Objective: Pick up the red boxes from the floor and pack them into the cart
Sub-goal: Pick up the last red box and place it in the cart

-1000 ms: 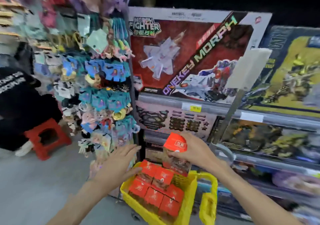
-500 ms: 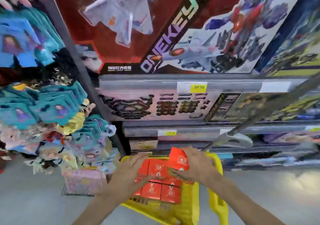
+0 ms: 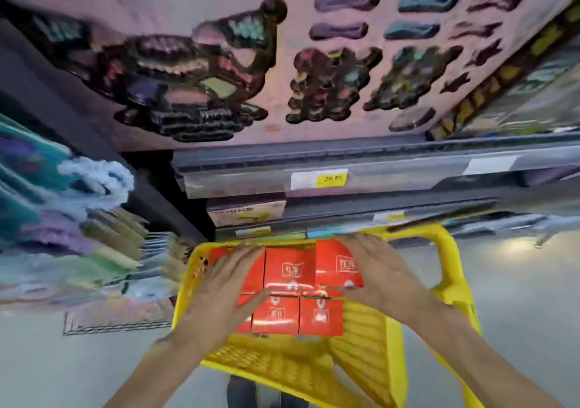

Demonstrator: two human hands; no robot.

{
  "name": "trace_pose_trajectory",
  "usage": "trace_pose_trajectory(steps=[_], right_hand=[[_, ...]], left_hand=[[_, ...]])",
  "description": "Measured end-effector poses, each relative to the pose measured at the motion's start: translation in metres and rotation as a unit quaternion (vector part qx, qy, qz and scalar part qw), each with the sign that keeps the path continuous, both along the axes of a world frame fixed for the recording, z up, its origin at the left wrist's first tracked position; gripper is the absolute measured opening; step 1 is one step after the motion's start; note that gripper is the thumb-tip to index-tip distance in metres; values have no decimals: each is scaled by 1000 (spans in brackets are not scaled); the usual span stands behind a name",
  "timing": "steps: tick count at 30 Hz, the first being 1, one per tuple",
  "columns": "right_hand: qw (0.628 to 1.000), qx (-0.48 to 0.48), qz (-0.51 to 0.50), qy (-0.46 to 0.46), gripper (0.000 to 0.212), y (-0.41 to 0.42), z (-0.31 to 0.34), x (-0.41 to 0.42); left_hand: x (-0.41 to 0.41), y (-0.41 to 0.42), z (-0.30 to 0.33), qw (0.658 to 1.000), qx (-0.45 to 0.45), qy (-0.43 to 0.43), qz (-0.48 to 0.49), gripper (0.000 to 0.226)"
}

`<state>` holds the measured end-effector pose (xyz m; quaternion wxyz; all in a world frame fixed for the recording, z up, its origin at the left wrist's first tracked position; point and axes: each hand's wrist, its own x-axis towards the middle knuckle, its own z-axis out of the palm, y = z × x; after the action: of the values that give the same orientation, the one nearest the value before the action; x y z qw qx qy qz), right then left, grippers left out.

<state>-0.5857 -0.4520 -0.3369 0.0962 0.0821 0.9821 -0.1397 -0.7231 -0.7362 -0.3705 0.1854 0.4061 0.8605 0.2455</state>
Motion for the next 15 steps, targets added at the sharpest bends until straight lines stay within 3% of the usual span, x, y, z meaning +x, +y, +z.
trace_pose_trajectory(steps=[7, 15], right_hand=[[996, -28, 8, -79, 95, 1, -49, 11], [996, -40, -5, -82, 99, 1, -81, 8]], left_hand=[[-9, -1, -30, 996, -52, 55, -52, 72], [-12, 1, -33, 983, -109, 130, -74, 69]])
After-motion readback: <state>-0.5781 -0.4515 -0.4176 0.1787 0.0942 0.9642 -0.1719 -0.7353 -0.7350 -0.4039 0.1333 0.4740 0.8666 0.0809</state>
